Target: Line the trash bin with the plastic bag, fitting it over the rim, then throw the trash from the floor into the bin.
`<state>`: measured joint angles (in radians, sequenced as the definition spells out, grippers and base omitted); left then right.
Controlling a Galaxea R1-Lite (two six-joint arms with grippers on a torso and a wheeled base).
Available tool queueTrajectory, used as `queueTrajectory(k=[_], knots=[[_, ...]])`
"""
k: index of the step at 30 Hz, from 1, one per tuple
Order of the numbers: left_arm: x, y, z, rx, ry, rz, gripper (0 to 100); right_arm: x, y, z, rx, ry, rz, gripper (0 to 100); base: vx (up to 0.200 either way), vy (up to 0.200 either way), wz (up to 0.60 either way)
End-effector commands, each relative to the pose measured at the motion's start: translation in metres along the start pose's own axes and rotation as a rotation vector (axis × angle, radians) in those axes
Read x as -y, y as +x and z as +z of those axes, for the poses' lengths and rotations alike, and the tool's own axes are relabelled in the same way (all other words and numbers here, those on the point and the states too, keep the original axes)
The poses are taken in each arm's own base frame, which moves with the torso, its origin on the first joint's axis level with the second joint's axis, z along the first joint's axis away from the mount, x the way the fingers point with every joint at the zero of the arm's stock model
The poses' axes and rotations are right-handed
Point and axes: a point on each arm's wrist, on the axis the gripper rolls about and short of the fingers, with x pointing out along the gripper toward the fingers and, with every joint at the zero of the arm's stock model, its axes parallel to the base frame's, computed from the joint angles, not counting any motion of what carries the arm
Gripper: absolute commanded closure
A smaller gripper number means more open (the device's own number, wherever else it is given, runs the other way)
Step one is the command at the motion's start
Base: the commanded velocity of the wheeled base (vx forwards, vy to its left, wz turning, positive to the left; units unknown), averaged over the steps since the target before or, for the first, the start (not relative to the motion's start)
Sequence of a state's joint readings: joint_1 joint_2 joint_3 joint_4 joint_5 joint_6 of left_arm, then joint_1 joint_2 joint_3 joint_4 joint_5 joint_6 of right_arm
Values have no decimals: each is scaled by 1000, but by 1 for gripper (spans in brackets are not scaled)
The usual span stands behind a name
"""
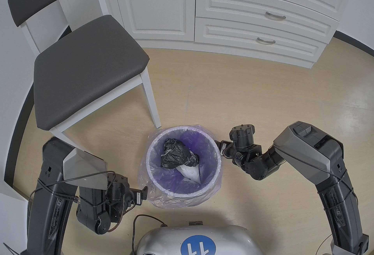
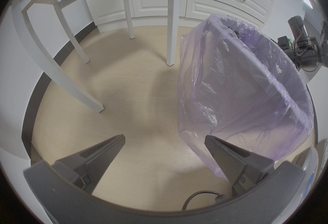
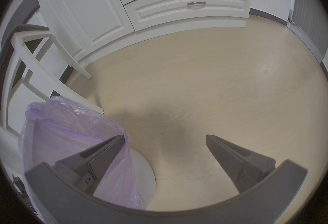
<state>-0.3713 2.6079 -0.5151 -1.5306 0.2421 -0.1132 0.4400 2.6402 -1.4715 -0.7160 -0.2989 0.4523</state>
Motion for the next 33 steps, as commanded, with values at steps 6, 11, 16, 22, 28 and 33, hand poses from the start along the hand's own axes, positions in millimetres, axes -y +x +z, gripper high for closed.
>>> queueTrajectory(k=[6,11,16,22,28,33], knots=[[0,-2,0,-4,1,1,0,1,1,-3,-6,-2,-3,0,0,0,0],[2,5,4,22,11,0,0,-4,-14,18,28,10,12,0,0,0,0],[-3,18,14,45,72,21,0,-3,-36,35,31,1,10,0,0,0,0],[-21,35,26,3,110,70,0,-1,-47,42,29,-37,9,0,0,0,0],[-19,45,36,29,107,73,0,2,-55,45,23,-67,3,0,0,0,0],[-17,33,38,35,103,58,0,2,-76,62,41,-82,9,0,0,0,0]])
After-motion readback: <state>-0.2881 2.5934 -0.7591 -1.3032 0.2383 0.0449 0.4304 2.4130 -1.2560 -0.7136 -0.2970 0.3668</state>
